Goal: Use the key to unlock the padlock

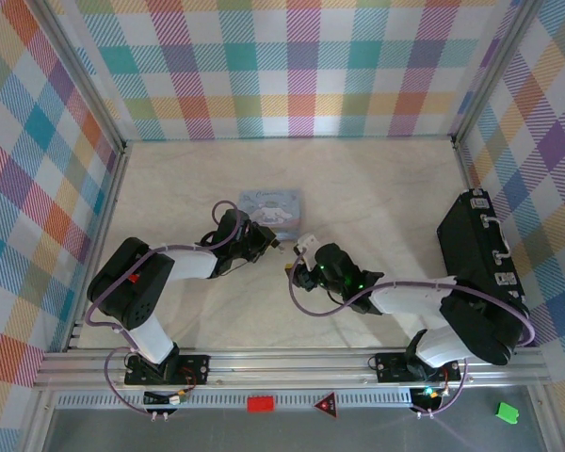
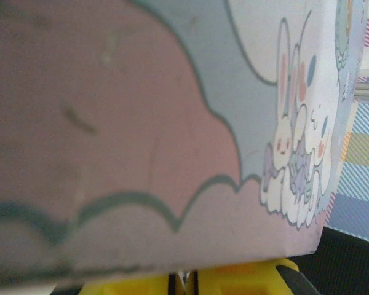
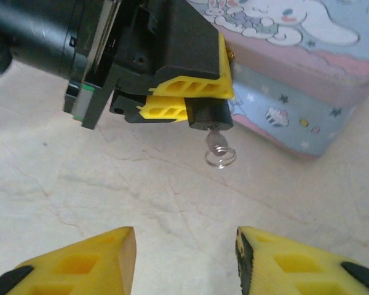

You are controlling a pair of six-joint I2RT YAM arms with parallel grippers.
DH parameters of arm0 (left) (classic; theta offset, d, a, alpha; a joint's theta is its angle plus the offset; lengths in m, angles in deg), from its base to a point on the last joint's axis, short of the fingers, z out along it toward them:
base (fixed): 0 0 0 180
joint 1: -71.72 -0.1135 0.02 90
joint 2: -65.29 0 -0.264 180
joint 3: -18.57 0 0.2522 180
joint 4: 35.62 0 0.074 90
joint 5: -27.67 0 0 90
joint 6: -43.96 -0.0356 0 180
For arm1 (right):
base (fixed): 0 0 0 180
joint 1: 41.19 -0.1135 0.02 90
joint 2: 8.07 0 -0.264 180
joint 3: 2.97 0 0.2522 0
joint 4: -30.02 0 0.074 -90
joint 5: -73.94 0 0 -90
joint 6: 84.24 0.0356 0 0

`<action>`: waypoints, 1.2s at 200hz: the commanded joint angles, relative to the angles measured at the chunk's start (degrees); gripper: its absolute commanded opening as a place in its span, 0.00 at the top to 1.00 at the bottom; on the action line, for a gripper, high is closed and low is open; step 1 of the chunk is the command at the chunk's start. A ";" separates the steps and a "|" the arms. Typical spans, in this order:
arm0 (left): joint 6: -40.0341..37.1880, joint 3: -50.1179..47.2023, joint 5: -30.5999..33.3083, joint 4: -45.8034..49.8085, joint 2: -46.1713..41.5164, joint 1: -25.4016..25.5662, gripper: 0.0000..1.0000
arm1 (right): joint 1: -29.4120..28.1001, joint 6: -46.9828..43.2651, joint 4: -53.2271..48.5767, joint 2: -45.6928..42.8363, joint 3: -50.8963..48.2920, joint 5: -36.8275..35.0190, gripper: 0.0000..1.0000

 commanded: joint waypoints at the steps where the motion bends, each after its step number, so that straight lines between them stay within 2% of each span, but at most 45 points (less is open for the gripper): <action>1: 0.61 0.51 -3.23 2.85 -1.74 -0.45 0.93 | -0.52 -14.40 8.21 3.24 -0.91 -3.76 0.52; 63: -0.01 -0.11 -2.83 4.91 -5.16 1.07 0.93 | -0.64 -20.44 23.17 11.55 -1.74 0.73 0.52; 95: 0.14 -0.63 -3.31 3.74 -5.35 1.58 0.93 | -0.77 -22.08 29.01 16.40 -0.53 0.64 0.52; 126: 0.27 -1.11 -3.62 3.51 -5.44 1.58 0.93 | -0.86 -22.79 32.45 20.45 0.76 -0.79 0.53; 162: 0.10 -1.64 -3.62 3.60 -6.20 1.54 0.93 | -0.78 -22.62 35.90 22.65 0.85 -2.57 0.60; 240: 0.70 -2.13 -3.71 2.47 -5.83 1.84 0.92 | -0.79 -22.00 36.26 24.42 2.08 -2.97 0.68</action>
